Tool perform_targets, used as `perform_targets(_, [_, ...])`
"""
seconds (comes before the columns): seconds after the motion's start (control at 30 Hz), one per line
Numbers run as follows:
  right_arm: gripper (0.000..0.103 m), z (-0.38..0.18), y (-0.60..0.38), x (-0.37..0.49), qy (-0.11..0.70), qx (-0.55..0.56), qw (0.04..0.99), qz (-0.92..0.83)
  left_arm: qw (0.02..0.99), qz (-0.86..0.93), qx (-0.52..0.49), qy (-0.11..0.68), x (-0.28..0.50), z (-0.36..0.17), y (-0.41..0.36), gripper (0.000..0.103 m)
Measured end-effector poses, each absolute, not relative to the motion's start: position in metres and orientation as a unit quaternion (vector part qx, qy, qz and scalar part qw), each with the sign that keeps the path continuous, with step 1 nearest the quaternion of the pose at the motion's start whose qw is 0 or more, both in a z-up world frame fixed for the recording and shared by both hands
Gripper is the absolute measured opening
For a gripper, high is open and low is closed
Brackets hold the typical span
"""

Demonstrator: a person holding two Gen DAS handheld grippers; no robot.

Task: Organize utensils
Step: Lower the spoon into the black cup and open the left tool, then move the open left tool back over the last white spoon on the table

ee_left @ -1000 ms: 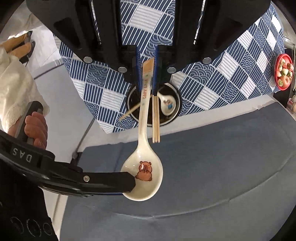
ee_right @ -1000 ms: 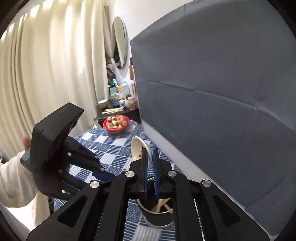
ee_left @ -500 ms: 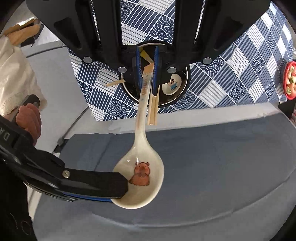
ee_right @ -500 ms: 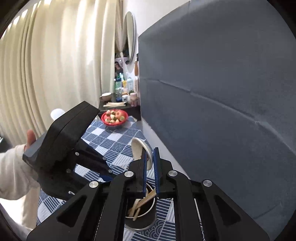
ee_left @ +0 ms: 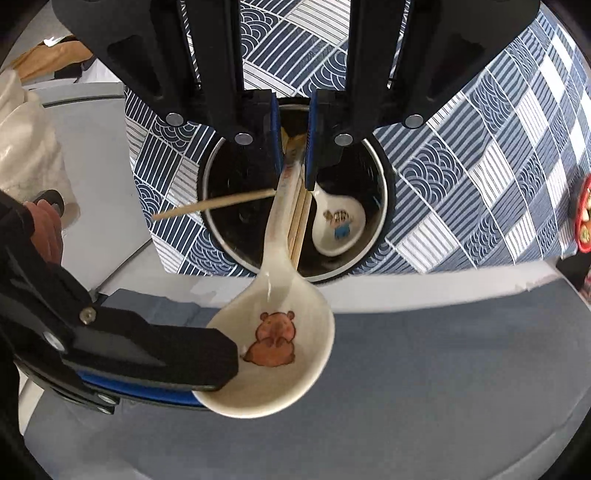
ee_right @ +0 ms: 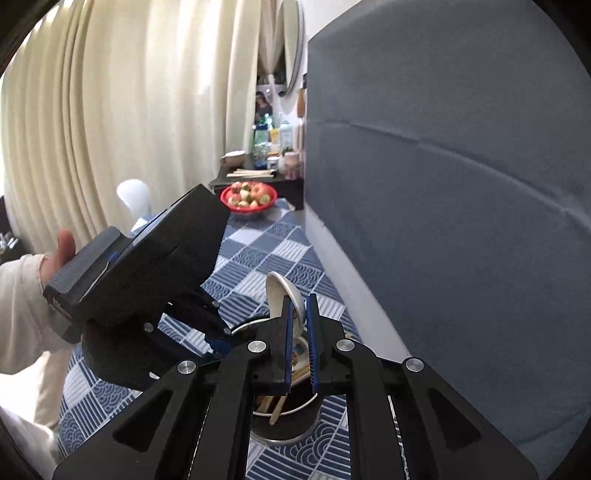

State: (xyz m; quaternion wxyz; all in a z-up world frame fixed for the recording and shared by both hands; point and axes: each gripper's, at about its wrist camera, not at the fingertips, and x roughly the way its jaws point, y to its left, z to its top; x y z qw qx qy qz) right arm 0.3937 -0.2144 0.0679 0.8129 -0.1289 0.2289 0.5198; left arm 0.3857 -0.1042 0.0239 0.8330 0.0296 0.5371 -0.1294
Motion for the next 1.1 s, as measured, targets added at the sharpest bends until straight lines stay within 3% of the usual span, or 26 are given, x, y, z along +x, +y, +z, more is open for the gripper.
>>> perform_targets(0.23, [0.007,0.053,-0.212,0.388,0.236,-0.132,0.808,0.524,0.836,-0.125,0.015,0.534,0.385,0.024,-0.099,0.012])
perform_targets(0.3, [0.009,0.051,-0.214,0.386,0.239,-0.13,0.807,0.525,0.84,-0.123,0.013,0.529,0.383,0.026,-0.097,0.019])
perform_targets(0.4, [0.014,0.05,-0.218,0.384,0.231,-0.136,0.819,0.508,0.85,-0.124,0.007,0.513,0.377,0.038,-0.094,0.037])
perform_targets(0.43, [0.02,0.051,-0.22,0.382,0.227,-0.137,0.826,0.498,0.853,-0.121,0.012,0.508,0.376,0.04,-0.094,0.048])
perform_targets(0.53, [0.061,0.056,-0.229,0.379,0.22,-0.128,0.84,0.48,0.861,-0.122,0.019,0.493,0.369,0.053,-0.092,0.065])
perform_targets(0.57, [0.066,0.061,-0.236,0.377,0.214,-0.117,0.844,0.478,0.864,-0.12,0.019,0.489,0.368,0.055,-0.09,0.075])
perform_targets(0.6, [0.067,0.064,-0.24,0.376,0.213,-0.11,0.846,0.476,0.869,-0.115,0.024,0.481,0.364,0.06,-0.087,0.078])
perform_targets(0.67, [0.088,0.069,-0.249,0.373,0.21,-0.099,0.858,0.459,0.873,-0.112,0.025,0.474,0.36,0.065,-0.082,0.086])
perform_targets(0.73, [0.089,0.074,-0.255,0.373,0.21,-0.088,0.865,0.448,0.878,-0.099,0.023,0.467,0.355,0.07,-0.075,0.094])
perform_targets(0.83, [0.089,0.08,-0.258,0.376,0.219,-0.072,0.872,0.431,0.882,-0.096,0.016,0.461,0.349,0.074,-0.062,0.097])
perform_targets(1.1, [0.091,0.088,-0.247,0.367,0.23,-0.07,0.886,0.397,0.882,-0.074,0.019,0.465,0.327,0.075,-0.027,0.097])
